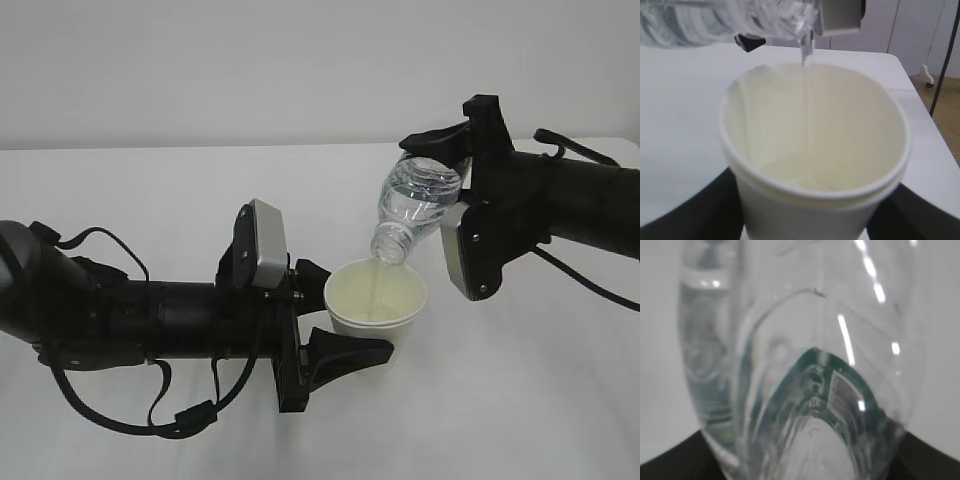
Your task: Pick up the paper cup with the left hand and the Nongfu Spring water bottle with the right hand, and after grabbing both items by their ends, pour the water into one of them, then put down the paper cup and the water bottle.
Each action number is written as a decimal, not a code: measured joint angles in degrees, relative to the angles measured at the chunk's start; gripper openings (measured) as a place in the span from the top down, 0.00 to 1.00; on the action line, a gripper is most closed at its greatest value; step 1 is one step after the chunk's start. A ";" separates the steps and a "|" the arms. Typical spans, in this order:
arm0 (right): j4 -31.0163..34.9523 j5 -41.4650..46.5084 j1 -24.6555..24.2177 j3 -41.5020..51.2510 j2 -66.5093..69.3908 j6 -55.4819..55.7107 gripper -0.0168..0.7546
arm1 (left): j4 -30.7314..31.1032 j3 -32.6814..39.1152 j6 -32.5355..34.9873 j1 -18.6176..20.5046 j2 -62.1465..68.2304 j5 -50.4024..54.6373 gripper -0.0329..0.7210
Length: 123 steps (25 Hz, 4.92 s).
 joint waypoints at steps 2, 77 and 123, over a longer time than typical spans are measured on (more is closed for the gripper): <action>0.00 0.00 0.00 0.00 0.00 0.00 0.39 | 0.00 0.00 0.00 0.00 0.00 0.00 0.33; 0.04 -1.45 0.00 -0.10 0.00 -1.10 0.39 | -0.13 0.00 -0.39 0.00 0.00 0.25 0.33; 0.04 -1.55 0.00 -0.10 0.00 -1.20 0.39 | 0.44 0.00 -0.87 0.00 0.00 0.25 0.34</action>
